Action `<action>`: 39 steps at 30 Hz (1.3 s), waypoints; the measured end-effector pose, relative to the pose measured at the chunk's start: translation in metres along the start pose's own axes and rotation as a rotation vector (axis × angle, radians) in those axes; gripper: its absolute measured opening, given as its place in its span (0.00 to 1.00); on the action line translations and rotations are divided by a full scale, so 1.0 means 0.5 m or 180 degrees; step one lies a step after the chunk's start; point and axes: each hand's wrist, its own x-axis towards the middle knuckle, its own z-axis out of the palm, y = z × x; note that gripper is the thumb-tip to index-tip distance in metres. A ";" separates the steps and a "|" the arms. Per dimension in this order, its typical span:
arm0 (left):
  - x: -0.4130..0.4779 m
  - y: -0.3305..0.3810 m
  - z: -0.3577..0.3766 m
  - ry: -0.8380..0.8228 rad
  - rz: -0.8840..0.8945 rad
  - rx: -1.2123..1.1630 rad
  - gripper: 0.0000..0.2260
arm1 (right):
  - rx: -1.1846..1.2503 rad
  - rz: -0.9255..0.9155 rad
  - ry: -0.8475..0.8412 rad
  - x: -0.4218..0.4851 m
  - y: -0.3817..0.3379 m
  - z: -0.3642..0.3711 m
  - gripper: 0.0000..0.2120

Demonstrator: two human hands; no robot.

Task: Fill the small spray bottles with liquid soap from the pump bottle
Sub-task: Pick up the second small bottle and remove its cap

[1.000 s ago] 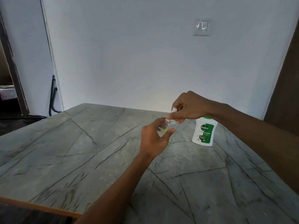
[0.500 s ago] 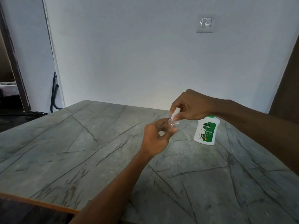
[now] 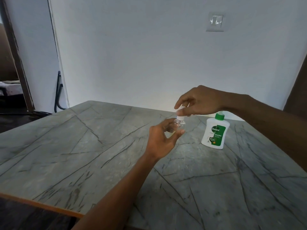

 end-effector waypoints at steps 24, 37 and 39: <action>-0.009 -0.005 0.012 -0.0009 0.0036 0.0199 0.20 | -0.0400 0.0108 -0.0058 0.014 0.001 0.020 0.15; -0.014 -0.013 0.015 -0.0097 -0.0067 0.0337 0.20 | -0.0051 -0.0052 0.0104 0.000 0.027 0.031 0.07; -0.016 -0.019 0.015 -0.0152 -0.0055 0.0407 0.22 | -0.0168 -0.0006 0.0269 -0.001 0.029 0.016 0.07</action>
